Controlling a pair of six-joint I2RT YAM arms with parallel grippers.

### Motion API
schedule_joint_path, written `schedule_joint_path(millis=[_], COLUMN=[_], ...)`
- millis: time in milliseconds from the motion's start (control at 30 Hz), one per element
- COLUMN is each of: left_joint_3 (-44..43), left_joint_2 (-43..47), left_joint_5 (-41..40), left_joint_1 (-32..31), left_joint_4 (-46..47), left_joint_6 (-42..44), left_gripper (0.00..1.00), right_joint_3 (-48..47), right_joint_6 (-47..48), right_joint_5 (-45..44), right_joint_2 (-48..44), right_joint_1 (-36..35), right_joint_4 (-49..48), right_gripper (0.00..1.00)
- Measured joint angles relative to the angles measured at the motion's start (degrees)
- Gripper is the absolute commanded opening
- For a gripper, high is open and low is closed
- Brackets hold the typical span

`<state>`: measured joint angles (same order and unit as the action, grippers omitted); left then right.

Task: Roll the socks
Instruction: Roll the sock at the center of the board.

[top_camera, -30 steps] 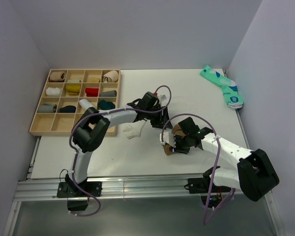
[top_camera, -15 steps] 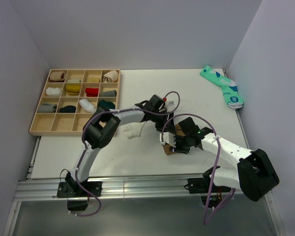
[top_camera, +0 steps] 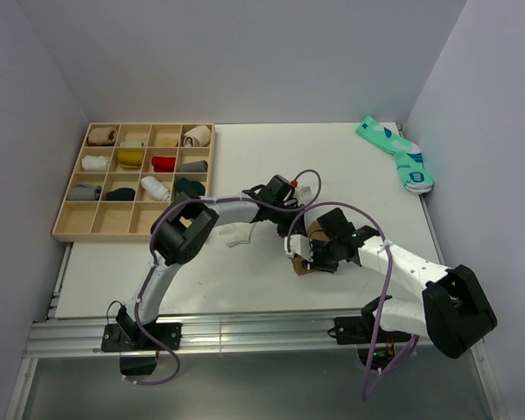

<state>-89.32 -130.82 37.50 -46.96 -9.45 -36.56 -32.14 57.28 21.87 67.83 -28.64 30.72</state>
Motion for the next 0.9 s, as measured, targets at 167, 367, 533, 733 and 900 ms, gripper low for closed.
schedule_joint_path(millis=[167,367,533,733,900], left_joint_3=[5.57,18.18,22.38,24.06,24.39], left_joint_2=[2.29,9.90,12.96,14.62,14.99], left_joint_5=[-0.17,-2.69,-5.14,-8.55,-9.44], left_joint_1=[0.42,3.30,5.25,5.33,5.38], left_joint_4=[6.12,11.13,12.39,13.18,13.27], left_joint_6=[-2.97,-7.13,-8.59,-9.60,-9.97], left_gripper=[0.00,0.00,0.00,0.00,0.01], right_joint_3=[-0.28,-2.62,-8.13,-17.44,-21.90], right_joint_6=[-0.02,0.07,0.31,2.29,5.79], right_joint_5=[-0.24,0.07,1.75,4.44,7.13], right_joint_2=[0.02,2.08,5.57,15.52,22.80], right_joint_1=[0.00,0.00,0.00,0.02,0.02], right_joint_4=[0.42,1.88,4.61,11.93,18.34], right_gripper=[0.37,0.36,0.36,0.35,0.34])
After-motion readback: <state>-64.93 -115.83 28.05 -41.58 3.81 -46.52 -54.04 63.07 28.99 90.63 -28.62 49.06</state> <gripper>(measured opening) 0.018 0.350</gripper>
